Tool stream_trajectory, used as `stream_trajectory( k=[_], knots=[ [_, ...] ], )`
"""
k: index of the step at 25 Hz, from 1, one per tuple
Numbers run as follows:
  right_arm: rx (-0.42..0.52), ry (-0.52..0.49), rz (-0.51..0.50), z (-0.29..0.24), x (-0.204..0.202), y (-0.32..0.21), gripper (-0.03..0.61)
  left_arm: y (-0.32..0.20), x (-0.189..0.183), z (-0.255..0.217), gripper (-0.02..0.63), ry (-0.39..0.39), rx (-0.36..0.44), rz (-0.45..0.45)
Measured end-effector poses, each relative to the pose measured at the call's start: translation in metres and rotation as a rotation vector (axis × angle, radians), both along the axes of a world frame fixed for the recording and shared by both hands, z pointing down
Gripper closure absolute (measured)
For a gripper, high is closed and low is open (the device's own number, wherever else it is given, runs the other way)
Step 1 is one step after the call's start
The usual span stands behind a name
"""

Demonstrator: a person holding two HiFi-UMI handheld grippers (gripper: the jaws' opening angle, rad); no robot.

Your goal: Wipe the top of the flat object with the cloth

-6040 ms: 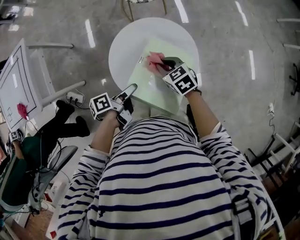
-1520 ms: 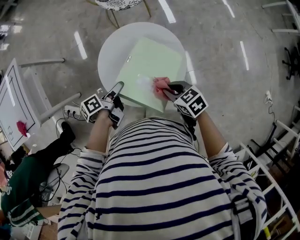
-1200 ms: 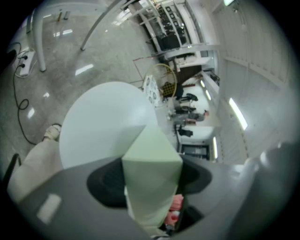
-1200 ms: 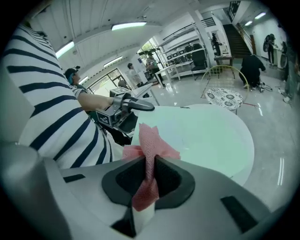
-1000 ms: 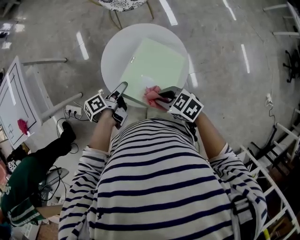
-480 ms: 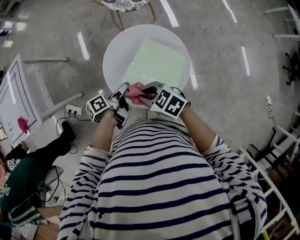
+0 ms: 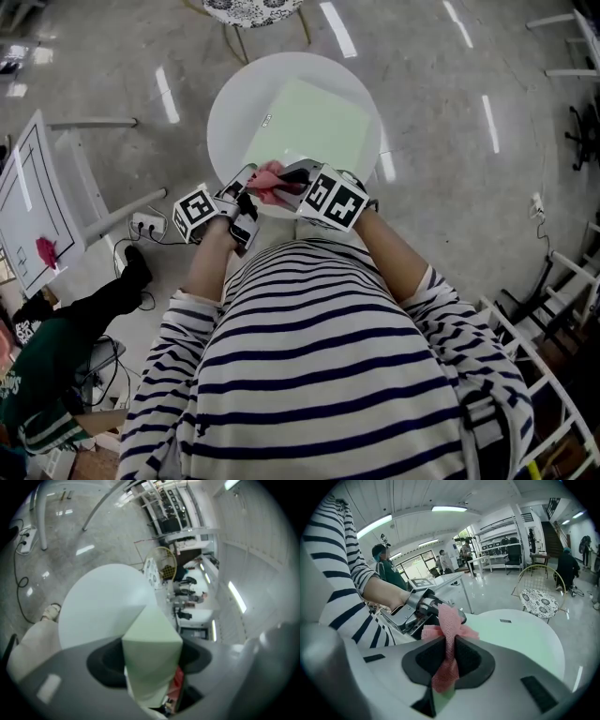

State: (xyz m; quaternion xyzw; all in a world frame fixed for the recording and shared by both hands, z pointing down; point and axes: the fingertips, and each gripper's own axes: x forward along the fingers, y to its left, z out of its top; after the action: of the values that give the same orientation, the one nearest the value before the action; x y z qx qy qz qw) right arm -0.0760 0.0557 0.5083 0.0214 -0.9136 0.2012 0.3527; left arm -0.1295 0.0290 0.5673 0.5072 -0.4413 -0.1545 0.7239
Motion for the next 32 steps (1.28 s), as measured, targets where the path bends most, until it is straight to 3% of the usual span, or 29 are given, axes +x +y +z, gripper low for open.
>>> stream_trajectory(
  k=[9, 16, 22, 29, 32],
  knots=[
    [-0.048, 0.104, 0.065, 0.011, 0.072, 0.022, 0.529, -0.003, -0.004, 0.002, 0.327, -0.011, 0.015, -0.007],
    [-0.047, 0.17, 0.109, 0.017, 0.104, 0.014, 0.529, -0.021, -0.012, 0.01, 0.325, -0.005, 0.028, -0.045],
    [-0.007, 0.1, 0.266, 0.003, 0.113, -0.026, 0.529, -0.033, -0.006, 0.014, 0.324, 0.03, 0.038, -0.075],
    [0.047, 0.024, 0.334, -0.016, 0.101, -0.052, 0.529, -0.03, -0.011, 0.022, 0.314, 0.008, 0.022, -0.069],
    [0.059, 0.005, 0.341, -0.021, 0.095, -0.057, 0.529, -0.026, -0.012, 0.027, 0.222, -0.013, -0.002, -0.039]
  ],
)
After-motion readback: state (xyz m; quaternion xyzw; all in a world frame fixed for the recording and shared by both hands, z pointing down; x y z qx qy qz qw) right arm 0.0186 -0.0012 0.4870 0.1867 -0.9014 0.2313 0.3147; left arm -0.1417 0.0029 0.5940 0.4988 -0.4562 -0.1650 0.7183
